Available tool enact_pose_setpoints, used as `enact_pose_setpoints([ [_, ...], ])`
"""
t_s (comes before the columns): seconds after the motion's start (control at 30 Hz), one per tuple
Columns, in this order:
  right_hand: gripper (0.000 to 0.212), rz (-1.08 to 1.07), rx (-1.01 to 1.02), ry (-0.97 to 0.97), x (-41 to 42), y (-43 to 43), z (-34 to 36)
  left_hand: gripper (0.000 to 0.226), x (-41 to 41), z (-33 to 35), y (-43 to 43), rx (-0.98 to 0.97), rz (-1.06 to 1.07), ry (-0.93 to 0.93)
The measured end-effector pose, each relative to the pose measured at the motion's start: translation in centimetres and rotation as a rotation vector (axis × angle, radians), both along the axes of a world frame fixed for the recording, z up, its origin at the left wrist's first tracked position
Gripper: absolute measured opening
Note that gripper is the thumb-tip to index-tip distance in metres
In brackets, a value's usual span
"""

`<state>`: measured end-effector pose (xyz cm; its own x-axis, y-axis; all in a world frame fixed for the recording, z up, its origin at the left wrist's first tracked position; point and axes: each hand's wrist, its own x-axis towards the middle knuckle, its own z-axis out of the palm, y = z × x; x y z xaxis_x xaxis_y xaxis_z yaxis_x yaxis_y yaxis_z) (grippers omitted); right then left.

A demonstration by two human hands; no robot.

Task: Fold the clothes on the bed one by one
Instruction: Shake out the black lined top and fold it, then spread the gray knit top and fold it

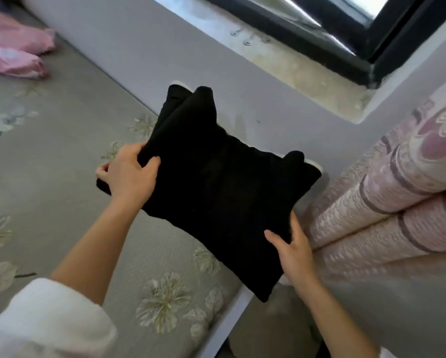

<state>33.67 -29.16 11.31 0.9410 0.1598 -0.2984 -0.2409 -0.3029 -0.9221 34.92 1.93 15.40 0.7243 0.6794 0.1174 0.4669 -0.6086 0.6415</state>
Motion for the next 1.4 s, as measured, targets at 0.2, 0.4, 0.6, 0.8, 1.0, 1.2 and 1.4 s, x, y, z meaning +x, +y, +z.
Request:
enact_pose_setpoints([
  [0.2, 0.071, -0.141, -0.136, 0.242, 1.6, -1.0, -8.5, 0.054, 4.5, -7.1, 0.3, -0.064, -0.035, 0.246],
  [0.4, 0.064, -0.356, -0.339, 0.315, 3.1, -0.8, -12.6, 0.072, 3.1, -15.3, -6.0, -0.047, -0.442, 0.491],
  [0.6, 0.083, -0.149, -0.781, -0.039, 4.0, 2.1, -12.2, 0.093, 2.1, -19.6, -9.6, 0.115, -0.596, 0.711],
  [0.8, 0.084, 0.279, -0.888, -0.048, 9.9, 3.0, -15.0, 0.095, 0.1, -21.6, -10.6, 0.200, -0.587, 0.785],
  [1.0, 0.084, 0.406, -0.934, 0.099, 12.7, 3.0, -17.2, 0.095, 2.1, -21.5, -10.3, 0.195, -0.627, 0.831],
  [1.2, 0.075, 0.326, -0.970, -0.185, 9.8, 4.1, -15.6, 0.071, 1.3, -19.6, -8.7, -0.010, -0.560, 0.619],
  [1.4, 0.062, 0.584, -0.841, -0.364, 3.4, 8.0, -14.1, 0.062, -7.7, -18.5, -7.4, -0.179, -0.194, 0.504],
])
